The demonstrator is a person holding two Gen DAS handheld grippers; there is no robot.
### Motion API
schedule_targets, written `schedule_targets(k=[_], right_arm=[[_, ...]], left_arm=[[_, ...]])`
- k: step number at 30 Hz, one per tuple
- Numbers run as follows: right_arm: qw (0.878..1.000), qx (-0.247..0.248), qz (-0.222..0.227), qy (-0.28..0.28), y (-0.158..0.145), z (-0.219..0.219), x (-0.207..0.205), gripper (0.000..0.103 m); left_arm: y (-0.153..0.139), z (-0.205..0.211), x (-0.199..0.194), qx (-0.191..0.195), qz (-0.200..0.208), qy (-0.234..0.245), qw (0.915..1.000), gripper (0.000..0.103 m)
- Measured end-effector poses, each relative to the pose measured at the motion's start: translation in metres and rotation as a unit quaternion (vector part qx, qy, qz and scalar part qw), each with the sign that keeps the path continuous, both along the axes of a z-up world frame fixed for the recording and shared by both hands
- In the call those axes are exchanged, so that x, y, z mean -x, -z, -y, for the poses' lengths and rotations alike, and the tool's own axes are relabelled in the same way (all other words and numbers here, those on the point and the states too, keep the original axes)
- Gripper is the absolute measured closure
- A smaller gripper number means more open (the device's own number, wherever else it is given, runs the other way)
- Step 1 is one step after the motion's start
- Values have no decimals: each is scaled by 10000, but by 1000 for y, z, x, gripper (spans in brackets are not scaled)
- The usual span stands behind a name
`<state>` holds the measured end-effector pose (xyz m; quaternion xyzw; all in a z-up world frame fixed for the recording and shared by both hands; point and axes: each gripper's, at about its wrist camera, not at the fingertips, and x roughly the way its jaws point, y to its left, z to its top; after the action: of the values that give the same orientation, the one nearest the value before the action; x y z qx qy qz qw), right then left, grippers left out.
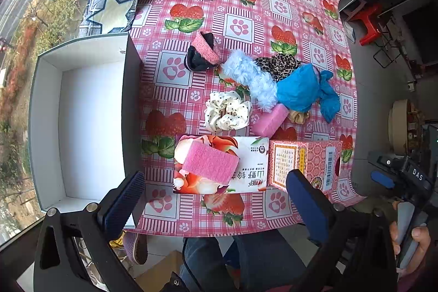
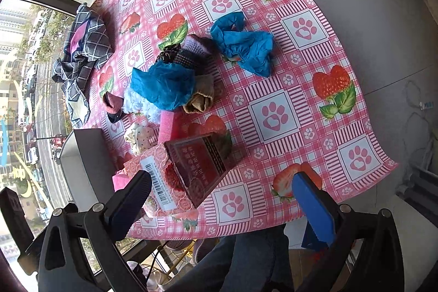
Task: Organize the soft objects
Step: 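Grasp the pink knit sock with the left tool while the right tool grasps the blue cloth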
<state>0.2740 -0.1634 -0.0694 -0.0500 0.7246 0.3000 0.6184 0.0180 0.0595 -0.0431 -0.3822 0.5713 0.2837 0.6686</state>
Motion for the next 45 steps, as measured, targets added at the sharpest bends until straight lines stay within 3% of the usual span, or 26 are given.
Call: schedule_targets(k=[9,13,21,25,31,42,45], right_arm=[[9992,164,-234,-272,21,-24,-39,0],[9987,289,-259,-340,27,-27,-56,0],[9973,443,-324,-482,40,-37,-77,0],[9958,525,-429,-612,53,-43,-78,0],[9943,570,-451,-778,68,-49,-83,0],[9911,873,37,-1007,112,-72,-112,0],[9876,985,201,-1209,131,-86,-117,0]], left_arm=[[6,-27,-35,223,-14,-247,9994,0],[5,-33,-51,107,-119,-267,9995,0],[18,-54,-60,262,-18,-609,9978,0],[34,-68,-67,383,-36,-774,9963,0],[67,-96,-95,133,-288,-684,9972,0],[133,-124,-130,-73,-894,-533,9945,0],[143,-126,-135,-118,-902,-549,9943,0]])
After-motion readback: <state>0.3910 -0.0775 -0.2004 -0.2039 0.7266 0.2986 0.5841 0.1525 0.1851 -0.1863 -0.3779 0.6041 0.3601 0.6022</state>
